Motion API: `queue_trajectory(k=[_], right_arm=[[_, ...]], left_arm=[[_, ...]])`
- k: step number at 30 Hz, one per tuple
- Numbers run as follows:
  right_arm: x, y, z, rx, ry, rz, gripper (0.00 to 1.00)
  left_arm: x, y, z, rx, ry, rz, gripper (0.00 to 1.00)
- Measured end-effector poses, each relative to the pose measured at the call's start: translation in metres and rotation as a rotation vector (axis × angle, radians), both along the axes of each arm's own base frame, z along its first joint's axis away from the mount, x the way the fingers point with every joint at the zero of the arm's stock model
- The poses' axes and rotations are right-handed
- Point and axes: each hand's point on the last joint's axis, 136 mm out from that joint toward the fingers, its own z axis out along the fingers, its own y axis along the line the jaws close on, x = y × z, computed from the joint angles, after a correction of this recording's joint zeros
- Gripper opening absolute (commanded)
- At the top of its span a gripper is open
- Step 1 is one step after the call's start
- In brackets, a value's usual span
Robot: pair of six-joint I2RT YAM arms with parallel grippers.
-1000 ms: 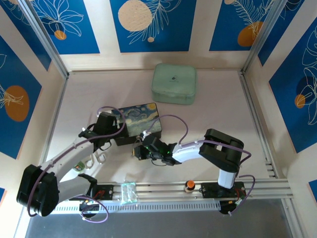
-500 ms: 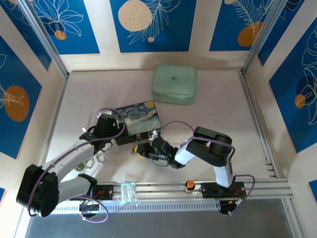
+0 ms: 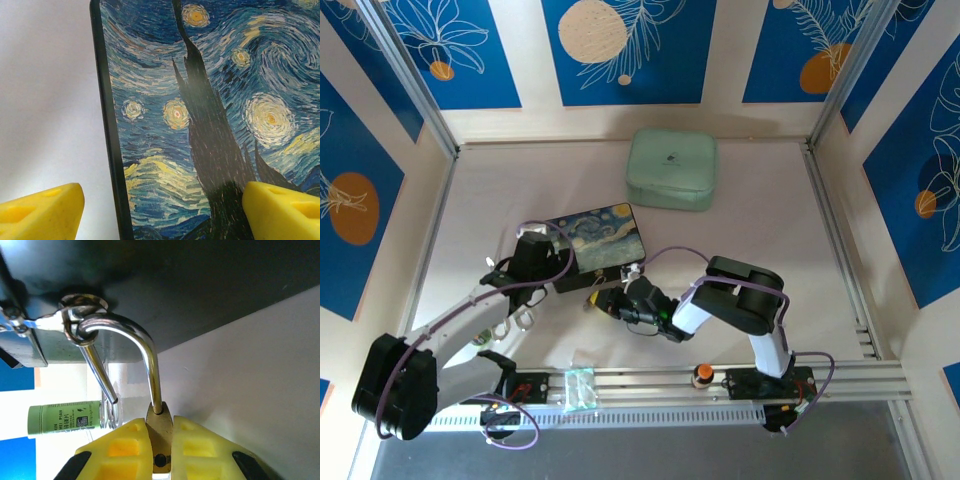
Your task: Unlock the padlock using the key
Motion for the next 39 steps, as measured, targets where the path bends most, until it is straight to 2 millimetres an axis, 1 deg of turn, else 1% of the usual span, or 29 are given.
queue_trajectory(k=[12, 16, 19, 21, 22, 24, 33, 34, 35, 39], right_arm=[[0.01, -0.008, 0.004, 0.045, 0.005, -0.055, 0.05], [0.009, -0.01, 0.004, 0.047, 0.01, -0.062, 0.03], [0.012, -0.009, 0.007, 0.088, 0.027, -0.076, 0.02], [0.016, -0.009, 0.006, 0.112, 0.04, -0.091, 0.02], [0.018, -0.008, 0.005, 0.126, 0.045, -0.098, 0.02], [0.021, -0.005, 0.006, 0.148, 0.054, -0.11, 0.02], [0.032, -0.009, 0.011, 0.23, 0.086, -0.2, 0.03], [0.034, -0.009, 0.011, 0.241, 0.088, -0.208, 0.02], [0.035, -0.01, 0.011, 0.245, 0.089, -0.211, 0.02], [0.04, -0.016, 0.011, 0.248, 0.083, -0.229, 0.02]], left_arm=[[0.004, -0.003, 0.001, -0.008, -0.013, -0.01, 0.82], [0.004, -0.004, 0.001, -0.008, -0.015, -0.013, 0.8], [0.005, -0.005, 0.001, -0.012, -0.019, -0.015, 0.8], [0.007, -0.006, 0.001, -0.017, -0.02, -0.02, 0.79], [0.007, -0.007, 0.0, -0.02, -0.02, -0.022, 0.79], [0.008, -0.009, 0.0, -0.024, -0.023, -0.027, 0.74], [0.013, -0.014, 0.001, -0.032, -0.033, -0.05, 0.69], [0.013, -0.014, 0.001, -0.032, -0.033, -0.05, 0.68], [0.013, -0.014, 0.001, -0.032, -0.033, -0.05, 0.64], [0.014, -0.013, 0.001, -0.028, -0.035, -0.044, 0.65]])
